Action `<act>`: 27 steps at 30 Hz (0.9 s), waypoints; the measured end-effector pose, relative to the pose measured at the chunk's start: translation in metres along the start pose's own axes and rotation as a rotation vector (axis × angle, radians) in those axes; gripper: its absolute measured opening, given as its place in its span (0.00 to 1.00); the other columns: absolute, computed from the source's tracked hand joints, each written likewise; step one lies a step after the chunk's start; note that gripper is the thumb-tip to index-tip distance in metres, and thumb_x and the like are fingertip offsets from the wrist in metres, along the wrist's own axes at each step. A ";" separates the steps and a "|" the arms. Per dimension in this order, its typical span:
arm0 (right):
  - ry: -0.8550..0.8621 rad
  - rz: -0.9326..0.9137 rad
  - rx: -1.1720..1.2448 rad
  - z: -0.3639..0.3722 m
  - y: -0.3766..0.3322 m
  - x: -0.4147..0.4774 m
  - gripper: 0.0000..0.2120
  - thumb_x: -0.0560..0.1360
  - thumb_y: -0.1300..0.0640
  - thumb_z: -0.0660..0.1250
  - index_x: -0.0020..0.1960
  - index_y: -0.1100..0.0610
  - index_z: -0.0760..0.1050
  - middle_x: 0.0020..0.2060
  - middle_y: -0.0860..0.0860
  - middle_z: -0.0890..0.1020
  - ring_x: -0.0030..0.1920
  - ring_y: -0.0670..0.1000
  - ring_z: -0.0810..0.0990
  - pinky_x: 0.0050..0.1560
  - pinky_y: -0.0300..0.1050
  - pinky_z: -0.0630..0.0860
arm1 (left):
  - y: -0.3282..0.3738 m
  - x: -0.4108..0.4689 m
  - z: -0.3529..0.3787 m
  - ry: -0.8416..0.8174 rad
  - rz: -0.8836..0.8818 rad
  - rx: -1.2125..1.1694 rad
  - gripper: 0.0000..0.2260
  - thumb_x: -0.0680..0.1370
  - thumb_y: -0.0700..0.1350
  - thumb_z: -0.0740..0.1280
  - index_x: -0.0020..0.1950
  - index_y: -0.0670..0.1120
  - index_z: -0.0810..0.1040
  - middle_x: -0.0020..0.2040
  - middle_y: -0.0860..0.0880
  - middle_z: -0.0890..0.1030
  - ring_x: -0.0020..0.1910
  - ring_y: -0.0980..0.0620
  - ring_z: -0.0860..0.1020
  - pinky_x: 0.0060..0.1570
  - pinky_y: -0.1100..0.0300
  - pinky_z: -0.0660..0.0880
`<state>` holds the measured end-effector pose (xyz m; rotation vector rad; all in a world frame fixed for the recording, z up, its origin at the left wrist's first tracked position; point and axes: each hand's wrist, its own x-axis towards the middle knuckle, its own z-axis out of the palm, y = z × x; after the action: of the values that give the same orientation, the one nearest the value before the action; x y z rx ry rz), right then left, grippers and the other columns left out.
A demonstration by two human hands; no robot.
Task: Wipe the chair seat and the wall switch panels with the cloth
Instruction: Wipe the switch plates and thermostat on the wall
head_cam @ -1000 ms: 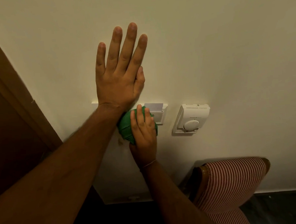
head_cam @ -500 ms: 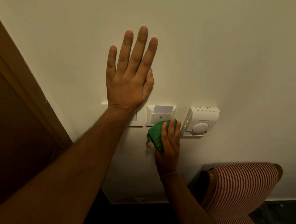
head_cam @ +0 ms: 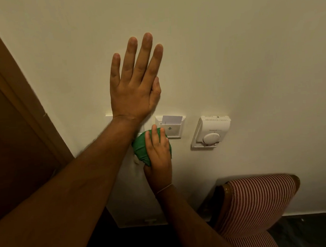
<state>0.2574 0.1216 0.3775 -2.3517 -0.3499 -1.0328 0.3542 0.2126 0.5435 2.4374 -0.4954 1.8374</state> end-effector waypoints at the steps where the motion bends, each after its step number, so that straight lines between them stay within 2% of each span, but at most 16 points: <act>1: -0.010 -0.009 0.007 -0.008 -0.002 0.003 0.32 0.77 0.58 0.60 0.81 0.61 0.63 0.84 0.57 0.59 0.87 0.51 0.43 0.83 0.62 0.59 | 0.001 0.002 -0.003 -0.012 -0.003 -0.005 0.33 0.90 0.50 0.55 0.92 0.53 0.43 0.91 0.51 0.42 0.89 0.50 0.36 0.88 0.45 0.39; 6: 0.092 -0.062 0.075 -0.056 -0.011 0.028 0.33 0.78 0.61 0.60 0.82 0.62 0.59 0.84 0.57 0.57 0.87 0.55 0.49 0.85 0.58 0.54 | 0.000 0.009 -0.028 -0.097 -0.026 -0.092 0.31 0.90 0.48 0.58 0.93 0.50 0.53 0.92 0.46 0.53 0.91 0.49 0.42 0.89 0.44 0.42; 9: 0.157 -0.081 0.084 -0.088 -0.014 0.050 0.35 0.76 0.66 0.60 0.83 0.62 0.57 0.84 0.57 0.57 0.87 0.54 0.47 0.85 0.58 0.52 | -0.003 0.005 -0.049 -0.091 -0.031 -0.142 0.31 0.89 0.46 0.60 0.93 0.48 0.56 0.92 0.46 0.56 0.91 0.48 0.51 0.89 0.43 0.51; 11: 0.176 -0.094 0.085 -0.107 -0.018 0.068 0.36 0.75 0.68 0.61 0.82 0.64 0.60 0.84 0.58 0.57 0.87 0.54 0.45 0.85 0.61 0.54 | -0.006 -0.003 -0.066 -0.108 -0.128 -0.128 0.33 0.89 0.46 0.60 0.93 0.49 0.53 0.93 0.46 0.51 0.92 0.47 0.49 0.89 0.44 0.48; 14: 0.187 -0.151 0.059 -0.127 -0.026 0.093 0.32 0.78 0.64 0.61 0.82 0.65 0.64 0.84 0.60 0.58 0.87 0.56 0.46 0.83 0.66 0.58 | -0.006 -0.010 -0.088 -0.169 -0.253 -0.030 0.35 0.89 0.46 0.60 0.94 0.50 0.46 0.93 0.47 0.43 0.92 0.46 0.43 0.87 0.44 0.38; 18: 0.193 -0.219 -0.010 -0.142 -0.022 0.112 0.34 0.78 0.62 0.62 0.83 0.63 0.60 0.85 0.55 0.53 0.87 0.58 0.47 0.85 0.62 0.55 | 0.006 -0.004 -0.104 -0.206 -0.255 -0.017 0.33 0.90 0.48 0.56 0.94 0.49 0.44 0.93 0.46 0.42 0.91 0.46 0.41 0.87 0.41 0.39; 21: 0.160 -0.190 -0.045 -0.149 -0.010 0.102 0.36 0.78 0.65 0.66 0.84 0.62 0.60 0.85 0.57 0.53 0.87 0.59 0.47 0.86 0.59 0.52 | 0.028 -0.018 -0.107 -0.240 -0.269 -0.055 0.33 0.90 0.50 0.54 0.94 0.49 0.45 0.92 0.48 0.40 0.91 0.47 0.41 0.88 0.42 0.40; 24: 0.110 -0.148 -0.061 -0.158 0.012 0.075 0.30 0.81 0.61 0.62 0.82 0.64 0.63 0.84 0.60 0.58 0.87 0.59 0.49 0.86 0.60 0.54 | 0.057 -0.050 -0.103 -0.331 -0.272 -0.112 0.33 0.89 0.51 0.54 0.94 0.48 0.48 0.93 0.46 0.43 0.92 0.46 0.43 0.88 0.43 0.40; 27: 0.075 -0.053 -0.105 -0.171 0.043 0.039 0.34 0.77 0.65 0.59 0.83 0.61 0.61 0.85 0.55 0.55 0.87 0.57 0.48 0.86 0.59 0.53 | 0.089 -0.086 -0.096 -0.468 -0.286 -0.151 0.33 0.89 0.53 0.53 0.93 0.48 0.48 0.93 0.45 0.44 0.92 0.44 0.45 0.88 0.41 0.40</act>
<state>0.1999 -0.0105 0.4855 -2.3998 -0.3383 -1.1880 0.2191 0.1694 0.4771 2.6572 -0.2683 1.0839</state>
